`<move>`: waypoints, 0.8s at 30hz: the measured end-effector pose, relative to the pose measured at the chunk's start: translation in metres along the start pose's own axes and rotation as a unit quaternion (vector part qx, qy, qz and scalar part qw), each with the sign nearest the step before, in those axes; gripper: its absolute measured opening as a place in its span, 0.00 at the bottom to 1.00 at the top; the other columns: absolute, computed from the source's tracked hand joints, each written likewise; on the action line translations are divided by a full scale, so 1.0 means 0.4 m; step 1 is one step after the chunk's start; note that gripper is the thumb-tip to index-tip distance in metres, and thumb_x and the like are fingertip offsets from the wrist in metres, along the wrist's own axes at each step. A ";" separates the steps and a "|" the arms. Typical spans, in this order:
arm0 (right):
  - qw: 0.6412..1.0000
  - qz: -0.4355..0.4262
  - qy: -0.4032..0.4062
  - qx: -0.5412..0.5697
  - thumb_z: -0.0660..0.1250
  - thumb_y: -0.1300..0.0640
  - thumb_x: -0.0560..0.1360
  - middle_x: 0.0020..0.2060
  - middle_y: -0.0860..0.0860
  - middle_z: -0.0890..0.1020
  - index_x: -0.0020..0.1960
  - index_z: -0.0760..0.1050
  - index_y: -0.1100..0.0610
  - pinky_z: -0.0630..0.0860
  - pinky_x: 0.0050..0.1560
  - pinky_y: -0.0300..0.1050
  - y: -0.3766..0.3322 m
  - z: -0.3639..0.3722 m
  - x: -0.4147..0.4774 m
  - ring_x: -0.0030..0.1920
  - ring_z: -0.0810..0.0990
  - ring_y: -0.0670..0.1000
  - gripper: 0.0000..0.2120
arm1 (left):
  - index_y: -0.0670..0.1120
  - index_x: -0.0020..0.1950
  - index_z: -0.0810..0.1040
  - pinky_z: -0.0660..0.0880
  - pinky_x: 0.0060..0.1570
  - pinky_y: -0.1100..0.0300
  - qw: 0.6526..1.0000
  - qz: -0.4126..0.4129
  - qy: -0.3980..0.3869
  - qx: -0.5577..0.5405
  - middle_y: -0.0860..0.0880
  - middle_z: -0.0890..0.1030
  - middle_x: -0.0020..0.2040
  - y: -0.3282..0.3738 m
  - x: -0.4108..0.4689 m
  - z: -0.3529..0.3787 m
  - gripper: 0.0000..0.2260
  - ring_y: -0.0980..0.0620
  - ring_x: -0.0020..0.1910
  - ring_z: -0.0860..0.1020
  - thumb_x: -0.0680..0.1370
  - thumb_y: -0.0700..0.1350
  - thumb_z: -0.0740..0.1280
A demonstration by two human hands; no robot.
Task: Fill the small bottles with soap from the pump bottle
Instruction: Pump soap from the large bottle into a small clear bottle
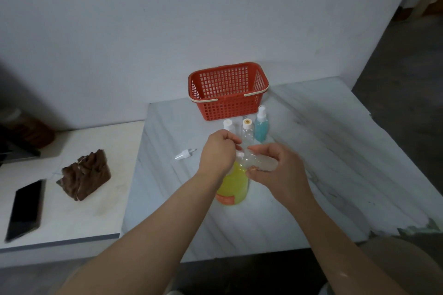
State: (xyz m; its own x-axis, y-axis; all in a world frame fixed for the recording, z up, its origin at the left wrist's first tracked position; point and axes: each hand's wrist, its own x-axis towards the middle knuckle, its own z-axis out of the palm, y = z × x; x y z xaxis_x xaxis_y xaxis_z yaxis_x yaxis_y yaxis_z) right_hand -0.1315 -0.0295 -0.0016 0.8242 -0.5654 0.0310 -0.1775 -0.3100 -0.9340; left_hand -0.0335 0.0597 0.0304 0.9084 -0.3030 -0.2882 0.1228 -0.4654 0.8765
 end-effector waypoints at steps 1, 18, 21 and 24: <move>1.000 -0.001 0.000 0.001 0.78 0.64 0.61 0.47 0.43 0.81 0.49 0.78 0.47 0.73 0.49 0.37 -0.002 -0.001 -0.001 0.50 0.78 0.44 0.21 | 0.46 0.39 0.77 0.76 0.49 0.51 1.000 0.001 0.000 -0.003 0.47 0.81 0.37 0.001 0.000 -0.001 0.14 0.47 0.40 0.78 0.72 0.32 0.54; 1.000 -0.008 -0.006 0.005 0.78 0.64 0.60 0.47 0.44 0.81 0.48 0.78 0.43 0.74 0.48 0.38 0.005 0.002 0.000 0.49 0.79 0.43 0.23 | 0.45 0.39 0.76 0.76 0.48 0.51 1.000 0.018 -0.004 -0.006 0.47 0.80 0.36 -0.007 -0.003 -0.001 0.17 0.47 0.40 0.77 0.70 0.29 0.51; 1.000 -0.008 -0.007 0.006 0.78 0.64 0.60 0.46 0.44 0.81 0.44 0.76 0.39 0.74 0.49 0.40 0.013 0.007 0.002 0.49 0.79 0.43 0.23 | 0.46 0.38 0.76 0.76 0.48 0.50 1.000 0.011 -0.007 0.001 0.47 0.80 0.36 -0.017 0.005 0.004 0.17 0.46 0.40 0.77 0.69 0.30 0.51; 1.000 -0.007 -0.003 0.002 0.78 0.64 0.60 0.46 0.44 0.81 0.43 0.75 0.38 0.75 0.49 0.41 0.017 0.012 0.007 0.48 0.79 0.44 0.23 | 0.46 0.37 0.76 0.76 0.49 0.50 1.000 0.002 -0.008 0.007 0.46 0.80 0.36 -0.022 0.011 0.005 0.17 0.46 0.39 0.77 0.69 0.30 0.51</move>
State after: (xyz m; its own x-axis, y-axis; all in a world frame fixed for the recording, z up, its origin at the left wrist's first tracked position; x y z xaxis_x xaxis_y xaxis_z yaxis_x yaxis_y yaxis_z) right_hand -0.1278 -0.0295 -0.0095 0.8301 -0.5561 0.0415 -0.1638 -0.3143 -0.9351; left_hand -0.0315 0.0611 0.0205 0.9024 -0.3180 -0.2907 0.1136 -0.4751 0.8725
